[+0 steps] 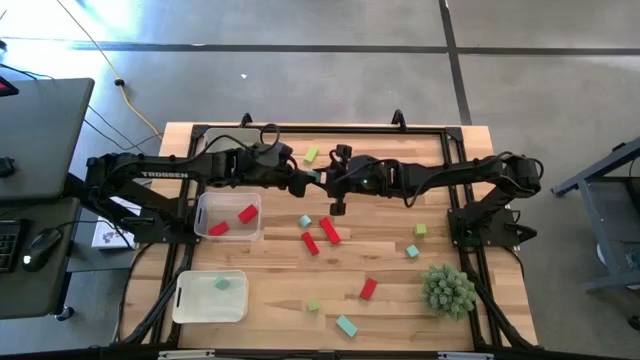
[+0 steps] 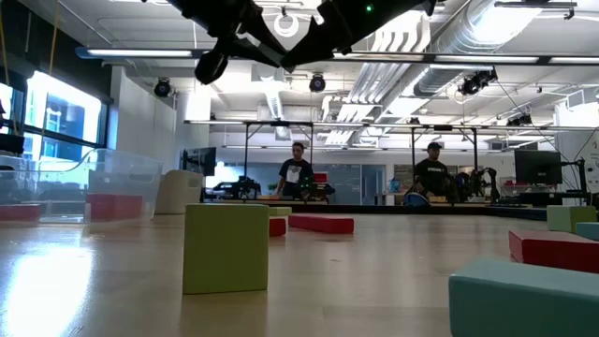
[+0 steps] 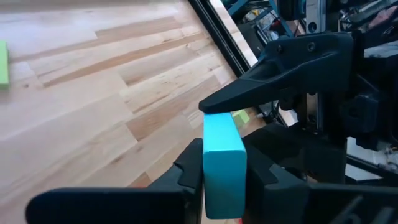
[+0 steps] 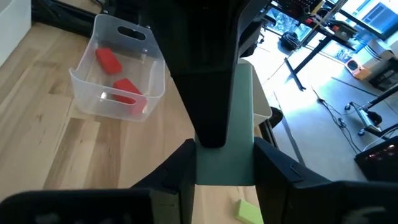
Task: Sort & place blocks by color
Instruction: Put the light blue block into the white bin
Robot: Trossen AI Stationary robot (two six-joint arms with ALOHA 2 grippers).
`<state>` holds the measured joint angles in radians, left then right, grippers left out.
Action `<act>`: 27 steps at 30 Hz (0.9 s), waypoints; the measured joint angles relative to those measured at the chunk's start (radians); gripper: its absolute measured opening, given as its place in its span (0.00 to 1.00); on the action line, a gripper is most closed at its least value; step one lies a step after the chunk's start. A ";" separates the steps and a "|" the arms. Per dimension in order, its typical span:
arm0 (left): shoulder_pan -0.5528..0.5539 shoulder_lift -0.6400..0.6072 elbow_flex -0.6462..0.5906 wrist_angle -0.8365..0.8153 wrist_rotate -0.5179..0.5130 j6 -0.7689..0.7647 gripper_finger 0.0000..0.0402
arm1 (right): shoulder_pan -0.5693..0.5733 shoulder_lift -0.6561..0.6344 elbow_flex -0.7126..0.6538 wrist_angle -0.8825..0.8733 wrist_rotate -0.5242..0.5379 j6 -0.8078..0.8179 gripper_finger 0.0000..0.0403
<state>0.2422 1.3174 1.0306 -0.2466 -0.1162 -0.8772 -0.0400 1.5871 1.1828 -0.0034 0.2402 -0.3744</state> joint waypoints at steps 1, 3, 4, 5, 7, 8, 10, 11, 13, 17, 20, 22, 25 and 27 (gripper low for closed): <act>-0.001 0.000 0.000 0.000 0.000 0.010 0.09 | 0.001 0.000 0.000 0.000 0.007 0.001 0.27; -0.007 0.000 0.000 -0.008 0.000 0.031 0.09 | 0.001 0.000 0.000 -0.001 0.010 0.006 0.35; -0.010 -0.001 0.000 -0.019 -0.001 0.039 0.09 | 0.001 0.000 0.000 -0.006 0.011 0.010 0.39; -0.013 -0.004 0.000 -0.032 0.000 0.047 0.09 | 0.002 0.000 0.000 -0.009 0.017 0.011 0.43; -0.021 -0.014 0.000 -0.060 0.003 0.051 0.09 | 0.005 0.000 0.000 -0.011 0.029 0.017 0.50; -0.025 -0.021 0.000 -0.083 0.002 0.051 0.09 | 0.005 0.000 0.000 -0.011 0.030 0.020 0.53; -0.036 -0.034 0.000 -0.145 0.001 0.050 0.09 | 0.009 0.000 0.000 -0.016 0.037 0.030 0.57; -0.043 -0.041 0.000 -0.176 0.000 0.047 0.09 | 0.010 0.000 0.000 -0.015 0.039 0.036 0.57; -0.062 -0.054 0.000 -0.224 0.000 0.046 0.09 | 0.014 0.000 0.000 -0.015 0.041 0.042 0.58; -0.124 -0.079 0.000 -0.310 0.000 0.017 0.09 | 0.015 0.000 0.000 -0.015 0.040 0.062 0.59; -0.184 -0.098 0.000 -0.357 0.000 -0.027 0.09 | 0.015 0.000 0.000 -0.015 0.040 0.061 0.59; -0.227 -0.106 0.000 -0.392 0.000 -0.064 0.09 | 0.014 0.000 0.000 -0.016 0.040 0.061 0.59; -0.303 -0.121 0.000 -0.441 0.001 -0.134 0.09 | 0.014 0.000 0.000 -0.016 0.041 0.060 0.59; -0.358 -0.128 0.000 -0.491 0.010 -0.189 0.09 | 0.014 0.000 0.000 -0.018 0.041 0.060 0.59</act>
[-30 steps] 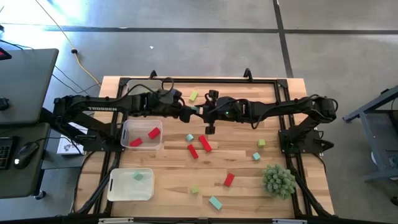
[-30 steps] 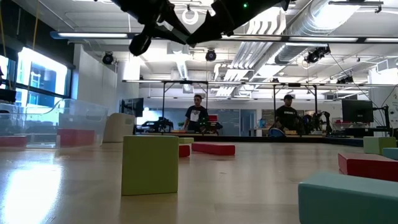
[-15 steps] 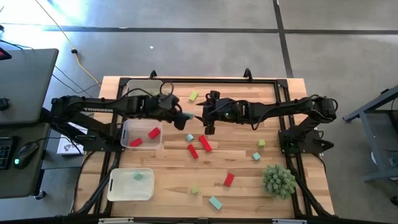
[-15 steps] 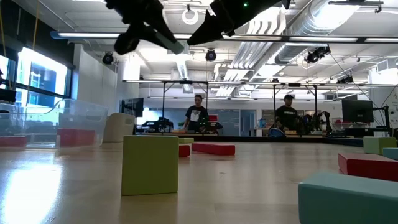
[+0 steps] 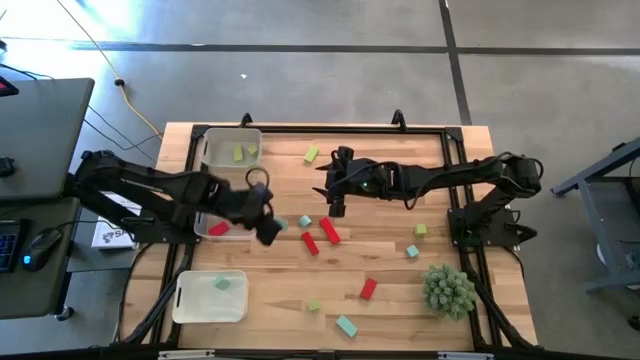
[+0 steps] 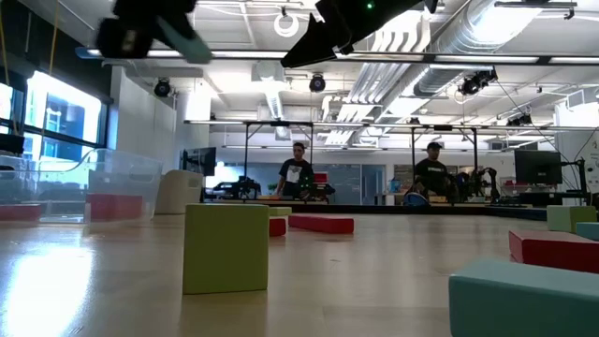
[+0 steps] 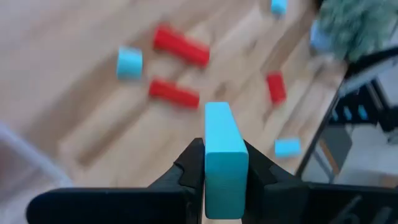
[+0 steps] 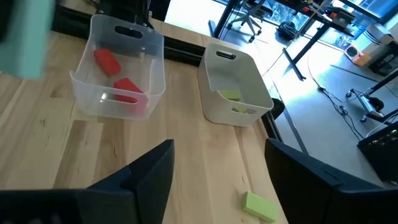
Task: Sort & place blocks by color
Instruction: Put the light blue block into the white bin
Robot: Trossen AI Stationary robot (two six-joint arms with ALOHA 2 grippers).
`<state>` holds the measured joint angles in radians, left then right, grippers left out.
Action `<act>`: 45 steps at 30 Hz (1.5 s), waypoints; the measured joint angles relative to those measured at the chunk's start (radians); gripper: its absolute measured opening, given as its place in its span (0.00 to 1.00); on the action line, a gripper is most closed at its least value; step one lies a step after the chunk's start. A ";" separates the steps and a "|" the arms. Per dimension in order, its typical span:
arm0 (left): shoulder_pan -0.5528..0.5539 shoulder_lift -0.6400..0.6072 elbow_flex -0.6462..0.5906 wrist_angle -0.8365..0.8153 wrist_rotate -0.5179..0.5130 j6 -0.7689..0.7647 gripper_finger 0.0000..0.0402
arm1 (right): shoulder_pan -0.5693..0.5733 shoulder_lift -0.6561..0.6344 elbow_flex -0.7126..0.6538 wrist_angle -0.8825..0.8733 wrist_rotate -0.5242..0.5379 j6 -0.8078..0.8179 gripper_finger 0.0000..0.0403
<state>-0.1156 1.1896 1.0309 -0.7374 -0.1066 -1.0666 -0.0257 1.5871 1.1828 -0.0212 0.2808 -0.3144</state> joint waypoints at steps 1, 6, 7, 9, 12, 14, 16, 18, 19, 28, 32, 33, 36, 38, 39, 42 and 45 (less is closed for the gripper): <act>-0.027 -0.001 0.000 -0.010 0.008 -0.030 0.09 | 0.000 0.000 0.000 0.000 0.000 0.000 0.59; -0.171 0.000 0.000 -0.077 0.052 -0.186 0.09 | -0.001 0.000 0.000 -0.004 0.000 0.000 0.59; -0.199 0.000 0.000 -0.094 0.066 -0.215 0.09 | 0.000 0.000 0.000 -0.004 0.000 0.000 0.59; -0.258 0.000 0.000 -0.125 0.084 -0.277 0.09 | 0.000 0.000 0.000 -0.005 0.000 0.000 0.59; -0.340 0.000 0.000 -0.185 0.105 -0.380 0.09 | 0.000 0.000 0.000 -0.005 0.001 0.000 0.59; -0.393 0.000 0.000 -0.219 0.129 -0.441 0.09 | -0.001 0.000 0.000 -0.005 0.001 0.000 0.59; -0.443 0.000 0.000 -0.251 0.148 -0.502 0.09 | -0.001 0.000 0.000 -0.005 0.001 0.000 0.59; -0.488 0.000 -0.007 -0.250 0.161 -0.561 0.09 | -0.001 0.000 0.000 -0.005 0.001 0.000 0.59; -0.506 0.000 -0.012 -0.251 0.166 -0.587 0.09 | -0.001 0.000 0.000 -0.005 0.001 0.000 0.59; -0.626 0.001 -0.054 -0.254 0.265 -0.738 0.09 | -0.001 0.000 0.000 -0.005 0.001 0.000 0.59; -0.643 0.002 -0.054 -0.263 0.304 -0.763 0.09 | -0.001 0.000 0.000 -0.005 0.001 0.000 0.59; -0.647 0.004 -0.054 -0.269 0.312 -0.763 0.09 | -0.001 0.000 0.000 -0.005 0.001 0.000 0.59; -0.651 0.034 -0.055 -0.282 0.329 -0.761 0.09 | -0.001 0.000 0.000 -0.005 0.001 0.000 0.59; -0.651 0.062 -0.055 -0.290 0.367 -0.739 0.09 | -0.003 0.000 0.000 -0.004 0.001 0.000 0.59; -0.651 0.080 -0.055 -0.290 0.386 -0.722 0.09 | -0.003 0.000 0.000 -0.004 0.001 0.001 0.59; -0.649 0.136 -0.055 -0.288 0.428 -0.672 0.09 | -0.007 0.000 0.000 -0.004 0.001 0.002 0.59; -0.649 0.185 -0.055 -0.287 0.429 -0.643 0.09 | -0.010 0.000 0.000 -0.004 0.001 0.002 0.59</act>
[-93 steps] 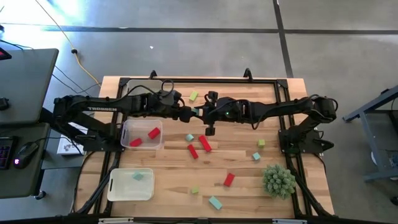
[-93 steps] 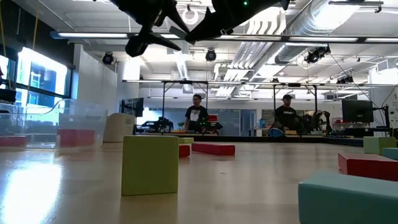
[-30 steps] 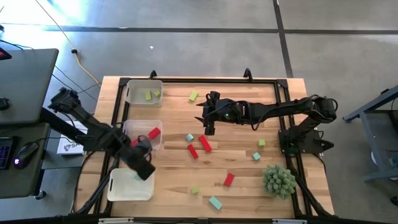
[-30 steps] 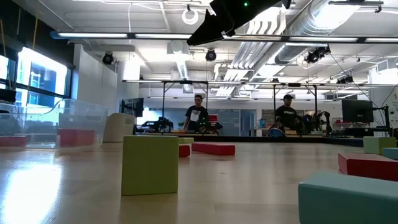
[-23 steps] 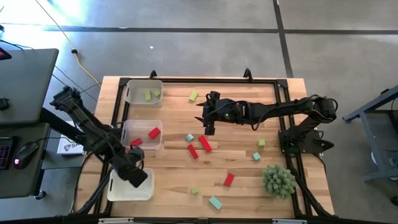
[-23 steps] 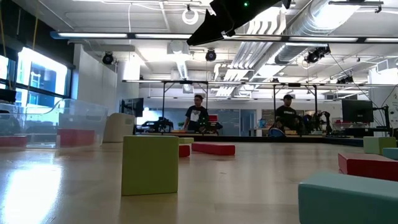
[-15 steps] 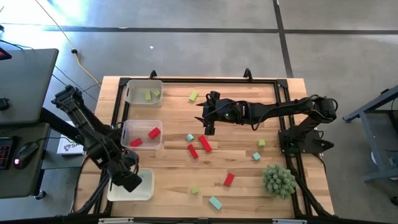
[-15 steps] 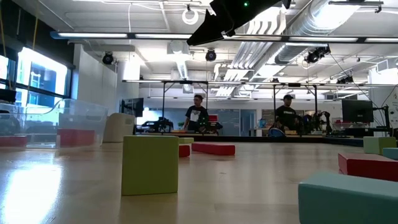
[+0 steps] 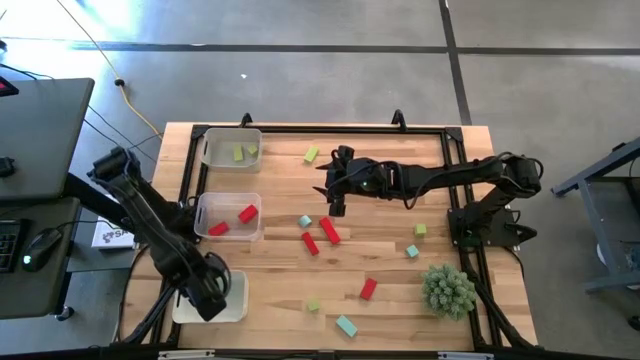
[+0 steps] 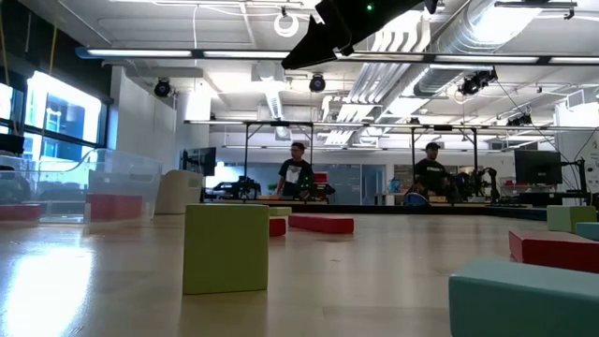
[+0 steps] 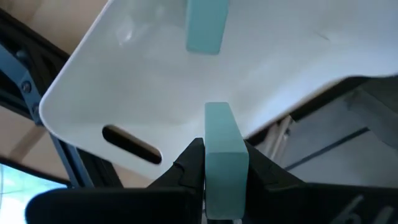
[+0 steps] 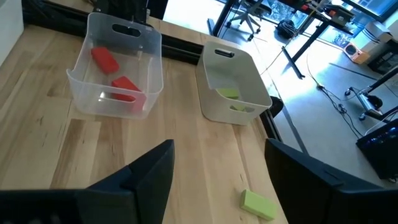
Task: Sort & place blocks by color
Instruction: Put the light blue block into the white bin, then put the light green block into the gray bin
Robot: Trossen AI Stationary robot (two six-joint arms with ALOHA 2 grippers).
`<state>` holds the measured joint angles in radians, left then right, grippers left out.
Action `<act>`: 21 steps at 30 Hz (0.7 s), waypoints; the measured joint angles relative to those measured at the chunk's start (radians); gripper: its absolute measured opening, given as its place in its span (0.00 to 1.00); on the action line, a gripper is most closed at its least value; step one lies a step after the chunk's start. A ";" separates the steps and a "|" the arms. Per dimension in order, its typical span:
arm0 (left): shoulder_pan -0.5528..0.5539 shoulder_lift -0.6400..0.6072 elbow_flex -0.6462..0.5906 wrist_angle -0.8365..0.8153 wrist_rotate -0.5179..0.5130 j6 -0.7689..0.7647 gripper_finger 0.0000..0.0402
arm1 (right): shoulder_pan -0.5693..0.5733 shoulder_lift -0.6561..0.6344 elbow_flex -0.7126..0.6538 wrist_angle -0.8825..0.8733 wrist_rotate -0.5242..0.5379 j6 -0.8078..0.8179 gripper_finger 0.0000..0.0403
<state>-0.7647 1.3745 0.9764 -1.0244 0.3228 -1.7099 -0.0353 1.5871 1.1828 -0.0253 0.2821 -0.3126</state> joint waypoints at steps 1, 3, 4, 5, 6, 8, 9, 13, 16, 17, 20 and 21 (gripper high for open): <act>0.000 0.012 0.000 0.000 0.000 0.006 0.09 | 0.000 0.000 0.000 0.000 0.000 0.000 0.59; 0.000 0.039 0.000 0.000 -0.001 0.019 0.09 | 0.000 0.000 0.000 0.000 0.000 0.000 0.59; 0.000 0.050 0.000 0.000 0.000 0.025 0.10 | 0.000 0.000 0.000 0.000 0.000 0.000 0.59; 0.000 0.061 0.000 0.000 0.000 0.028 0.10 | 0.000 0.000 0.000 0.000 0.000 0.000 0.59; 0.000 0.072 0.000 0.000 0.000 0.035 0.11 | 0.000 0.000 0.000 0.000 0.000 0.000 0.59; 0.000 0.090 0.000 0.000 0.000 0.046 0.13 | 0.000 0.000 0.000 0.000 0.000 0.000 0.59; 0.000 0.097 0.000 0.000 0.002 0.048 0.15 | 0.000 0.000 0.000 0.000 0.000 0.001 0.59; 0.000 0.124 0.000 0.000 0.035 0.063 0.21 | 0.000 0.000 0.000 0.000 0.000 0.001 0.59; 0.000 0.142 0.000 0.000 0.072 0.076 0.25 | 0.000 0.000 0.000 0.000 0.000 0.001 0.59; 0.000 0.142 0.000 0.000 0.076 0.080 0.26 | 0.000 0.000 0.000 0.000 0.000 0.001 0.59; 0.001 0.142 0.000 0.000 0.091 0.089 0.29 | 0.000 0.000 0.000 0.000 0.000 0.001 0.59; 0.005 0.140 0.000 0.000 0.101 0.091 0.30 | 0.000 0.000 0.000 0.000 0.000 0.001 0.59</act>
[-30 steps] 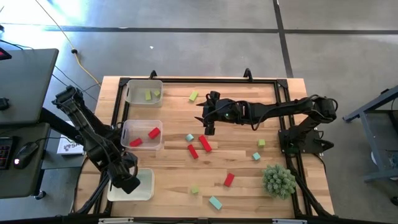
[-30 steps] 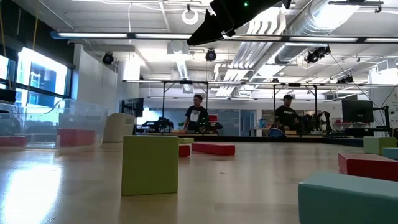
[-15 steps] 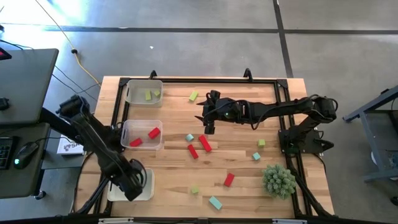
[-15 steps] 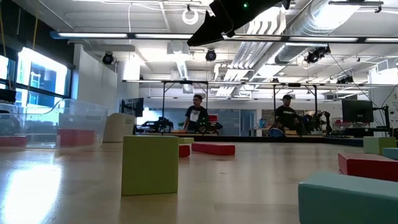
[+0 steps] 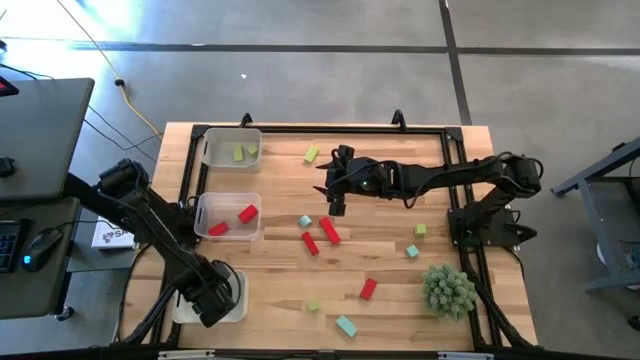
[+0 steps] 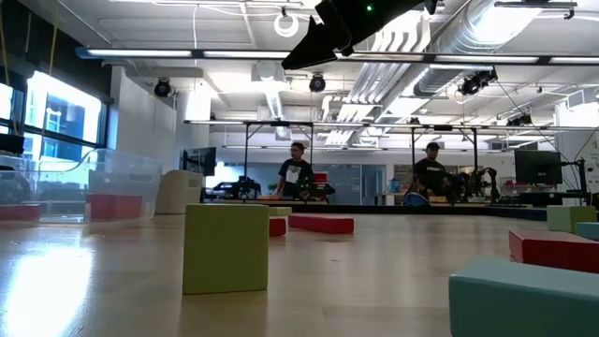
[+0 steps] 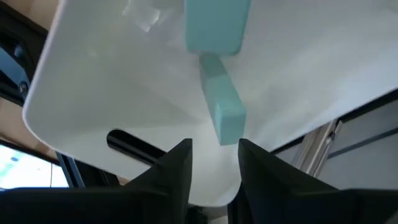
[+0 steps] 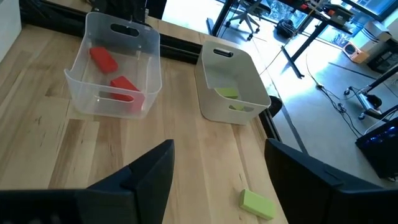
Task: Sort & place blocks by color
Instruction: Put the light green block into the gray bin
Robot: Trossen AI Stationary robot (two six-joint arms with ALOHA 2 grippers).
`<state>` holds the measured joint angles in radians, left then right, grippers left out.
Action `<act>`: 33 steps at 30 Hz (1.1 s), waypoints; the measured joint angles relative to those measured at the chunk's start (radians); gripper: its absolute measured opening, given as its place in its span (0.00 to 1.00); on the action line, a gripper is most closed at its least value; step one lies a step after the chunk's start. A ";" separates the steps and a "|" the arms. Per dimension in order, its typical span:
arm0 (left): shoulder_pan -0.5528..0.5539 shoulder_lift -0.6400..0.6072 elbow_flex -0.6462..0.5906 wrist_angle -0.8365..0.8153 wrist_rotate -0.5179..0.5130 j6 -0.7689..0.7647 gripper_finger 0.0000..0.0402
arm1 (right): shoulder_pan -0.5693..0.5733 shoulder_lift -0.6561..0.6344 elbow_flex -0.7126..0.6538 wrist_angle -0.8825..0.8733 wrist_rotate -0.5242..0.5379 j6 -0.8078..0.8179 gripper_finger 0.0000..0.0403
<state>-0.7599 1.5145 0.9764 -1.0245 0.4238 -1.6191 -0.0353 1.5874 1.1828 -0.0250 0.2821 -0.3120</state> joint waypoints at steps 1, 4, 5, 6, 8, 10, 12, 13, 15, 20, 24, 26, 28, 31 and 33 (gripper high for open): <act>0.002 -0.002 0.000 -0.001 0.009 0.006 0.31 | 0.000 0.000 0.000 0.000 0.000 0.000 0.59; 0.012 -0.006 0.006 0.000 0.014 0.038 0.32 | 0.000 0.000 0.000 0.000 0.000 -0.001 0.59; 0.014 -0.008 0.014 0.000 0.014 0.051 0.32 | 0.000 0.000 0.000 0.000 0.000 -0.002 0.59; 0.020 -0.009 0.022 0.000 0.014 0.060 0.32 | 0.000 0.000 0.000 0.000 0.000 -0.002 0.59; 0.033 -0.009 0.036 -0.002 0.013 0.073 0.32 | 0.000 0.000 0.000 0.000 0.000 -0.002 0.59; 0.044 -0.009 0.053 -0.004 0.003 0.090 0.31 | 0.000 0.000 0.000 0.000 0.000 -0.001 0.59; 0.056 -0.009 0.068 -0.008 -0.023 0.110 0.31 | 0.000 0.000 0.000 0.000 0.000 -0.001 0.59; 0.062 -0.009 0.076 -0.016 -0.041 0.119 0.31 | 0.000 0.000 0.000 0.000 0.000 -0.001 0.59; 0.075 -0.009 0.096 -0.041 -0.071 0.143 0.31 | 0.000 0.000 0.000 0.000 0.000 0.001 0.59; 0.121 -0.009 0.145 -0.149 -0.140 0.221 0.31 | 0.000 0.000 0.000 0.000 0.018 0.075 0.59; 0.163 -0.022 0.174 -0.230 -0.189 0.282 0.31 | 0.000 0.000 0.000 -0.003 0.062 0.142 0.59; 0.184 -0.038 0.186 -0.245 -0.203 0.297 0.31 | 0.000 0.000 0.000 -0.025 0.078 0.175 0.59; 0.200 -0.060 0.199 -0.249 -0.222 0.305 0.31 | 0.000 0.000 0.000 -0.057 0.089 0.204 0.59; 0.220 -0.111 0.213 -0.252 -0.267 0.307 0.31 | -0.003 0.000 0.000 -0.109 0.093 0.257 0.59; 0.236 -0.149 0.213 -0.253 -0.302 0.307 0.31 | -0.007 0.000 0.000 -0.142 0.091 0.299 0.59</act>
<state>-0.5236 1.3651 1.1896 -1.2774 0.1215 -1.3125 -0.0425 1.5875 1.1828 -0.1668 0.3734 -0.0131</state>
